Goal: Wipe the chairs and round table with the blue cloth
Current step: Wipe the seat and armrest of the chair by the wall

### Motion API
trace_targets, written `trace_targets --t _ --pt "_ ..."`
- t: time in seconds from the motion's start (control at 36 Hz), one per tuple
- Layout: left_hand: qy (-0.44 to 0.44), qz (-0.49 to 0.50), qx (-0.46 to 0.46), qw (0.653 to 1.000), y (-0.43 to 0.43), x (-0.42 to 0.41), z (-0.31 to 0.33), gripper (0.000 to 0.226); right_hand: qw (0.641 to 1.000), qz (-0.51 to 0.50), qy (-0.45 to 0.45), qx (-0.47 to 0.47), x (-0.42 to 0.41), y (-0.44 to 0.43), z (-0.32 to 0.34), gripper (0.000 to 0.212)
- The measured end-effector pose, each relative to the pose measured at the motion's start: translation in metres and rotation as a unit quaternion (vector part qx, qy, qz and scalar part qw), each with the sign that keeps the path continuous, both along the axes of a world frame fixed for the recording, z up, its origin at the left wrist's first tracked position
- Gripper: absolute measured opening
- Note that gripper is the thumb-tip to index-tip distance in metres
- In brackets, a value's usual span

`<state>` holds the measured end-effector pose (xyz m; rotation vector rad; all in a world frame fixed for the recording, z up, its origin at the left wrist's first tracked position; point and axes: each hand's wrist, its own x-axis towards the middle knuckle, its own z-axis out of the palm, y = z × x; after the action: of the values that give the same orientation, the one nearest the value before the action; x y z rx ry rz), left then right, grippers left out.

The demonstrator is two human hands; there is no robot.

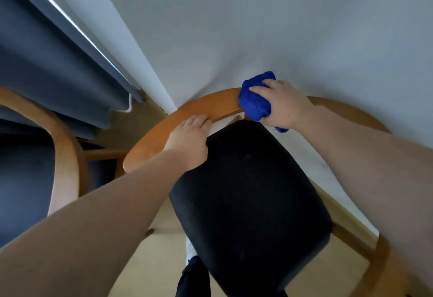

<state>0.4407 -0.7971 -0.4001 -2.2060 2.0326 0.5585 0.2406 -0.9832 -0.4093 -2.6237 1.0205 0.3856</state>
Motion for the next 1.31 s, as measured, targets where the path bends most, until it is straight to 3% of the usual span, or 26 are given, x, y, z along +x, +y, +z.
trace_targets --t 0.17,0.31,0.64,1.03,1.31 --pt "-0.019 -0.042 0.002 0.999 -0.052 -0.022 -0.008 0.078 1.000 -0.003 -0.025 -0.013 -0.002 0.002 -0.002 0.087" --pt "-0.002 -0.040 0.066 0.997 -0.063 -0.028 -0.015 0.090 0.999 -0.015 -0.032 -0.042 -0.001 0.007 -0.002 0.081" --pt "-0.014 -0.047 0.159 0.986 -0.079 -0.029 0.004 0.094 0.996 -0.082 0.035 -0.030 -0.039 0.003 0.015 0.075" --pt "-0.025 -0.051 0.156 0.986 -0.079 -0.031 0.007 0.097 0.979 -0.196 0.059 -0.027 -0.102 0.014 0.043 0.072" --pt "-0.026 -0.058 0.146 0.987 -0.077 -0.028 0.004 0.099 0.976 -0.216 0.021 -0.029 -0.150 0.037 0.053 0.076"
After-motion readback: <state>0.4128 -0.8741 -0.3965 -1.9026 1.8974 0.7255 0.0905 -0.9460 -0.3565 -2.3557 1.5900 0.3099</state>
